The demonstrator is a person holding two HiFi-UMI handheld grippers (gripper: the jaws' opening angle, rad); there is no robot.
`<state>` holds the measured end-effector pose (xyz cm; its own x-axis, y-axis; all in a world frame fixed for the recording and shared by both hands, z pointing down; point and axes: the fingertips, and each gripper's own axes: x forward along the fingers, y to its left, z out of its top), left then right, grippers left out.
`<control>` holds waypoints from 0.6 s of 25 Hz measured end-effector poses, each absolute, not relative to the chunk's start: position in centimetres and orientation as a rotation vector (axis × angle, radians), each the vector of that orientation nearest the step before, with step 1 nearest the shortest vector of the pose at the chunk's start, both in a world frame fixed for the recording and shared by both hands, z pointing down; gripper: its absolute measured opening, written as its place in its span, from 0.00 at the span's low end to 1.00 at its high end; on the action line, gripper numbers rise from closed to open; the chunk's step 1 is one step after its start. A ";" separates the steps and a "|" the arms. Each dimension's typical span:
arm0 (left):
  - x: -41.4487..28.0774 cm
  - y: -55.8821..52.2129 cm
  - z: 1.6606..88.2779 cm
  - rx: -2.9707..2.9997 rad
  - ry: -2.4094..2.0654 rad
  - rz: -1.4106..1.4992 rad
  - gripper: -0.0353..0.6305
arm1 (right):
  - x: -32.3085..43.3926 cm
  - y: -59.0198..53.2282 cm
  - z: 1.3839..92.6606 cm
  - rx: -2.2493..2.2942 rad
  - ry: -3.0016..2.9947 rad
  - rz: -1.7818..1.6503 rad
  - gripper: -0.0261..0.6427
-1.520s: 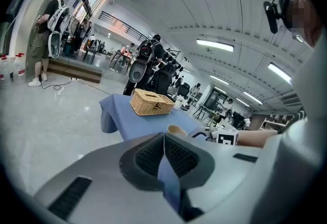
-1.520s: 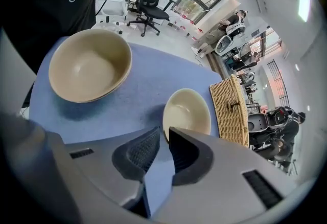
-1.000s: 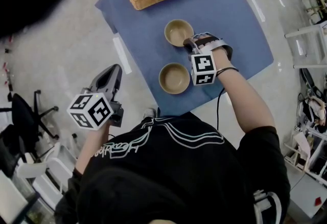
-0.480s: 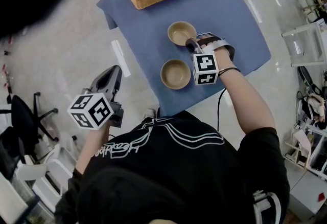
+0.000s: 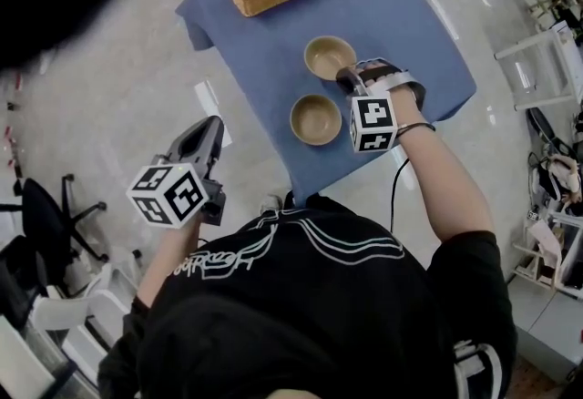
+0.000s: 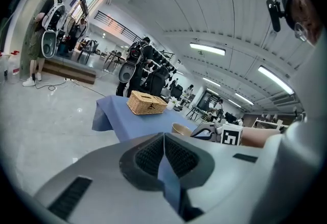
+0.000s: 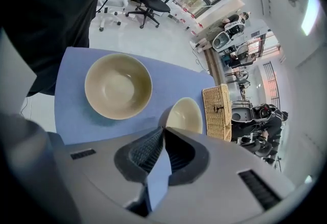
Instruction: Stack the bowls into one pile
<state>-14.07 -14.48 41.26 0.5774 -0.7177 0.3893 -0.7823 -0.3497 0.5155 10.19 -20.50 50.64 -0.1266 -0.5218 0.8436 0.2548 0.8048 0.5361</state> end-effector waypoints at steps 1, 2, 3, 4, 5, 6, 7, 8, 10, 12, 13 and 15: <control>-14.2 -14.1 41.1 2.141 -1.185 0.124 0.09 | 10.0 -20.0 50.2 0.230 -1.563 -0.677 0.09; -14.3 -13.8 40.9 2.147 -1.182 0.125 0.09 | 9.8 -19.6 49.8 0.242 -1.561 -0.685 0.09; -14.5 -13.4 40.8 2.152 -1.177 0.124 0.09 | 9.6 -19.3 49.4 0.256 -1.560 -0.690 0.09; -14.6 -13.1 40.7 2.155 -1.171 0.122 0.09 | 9.5 -18.8 49.1 0.267 -1.559 -0.691 0.09; -14.7 -12.8 40.7 2.157 -1.164 0.119 0.09 | 9.3 -18.3 48.9 0.274 -1.560 -0.689 0.09; -14.8 -12.5 40.6 2.158 -1.157 0.116 0.09 | 9.1 -17.8 48.8 0.280 -1.560 -0.687 0.09; -15.0 -12.1 40.5 2.161 -1.152 0.114 0.09 | 8.9 -17.3 48.6 0.284 -1.560 -0.684 0.09; -15.2 -11.8 40.3 2.166 -1.147 0.113 0.09 | 8.6 -16.7 48.4 0.288 -1.560 -0.683 0.09; -15.7 -11.2 40.0 2.178 -1.138 0.111 0.09 | 8.0 -15.7 48.0 0.296 -1.559 -0.680 0.09; -16.1 -10.6 39.9 2.188 -1.130 0.112 0.09 | 7.5 -14.6 47.7 0.305 -1.557 -0.678 0.09; -16.3 -10.4 39.8 2.192 -1.125 0.112 0.09 | 7.3 -14.2 47.6 0.310 -1.556 -0.675 0.09; -16.6 -9.9 39.8 2.198 -1.114 0.113 0.09 | 7.0 -13.2 47.6 0.320 -1.556 -0.663 0.09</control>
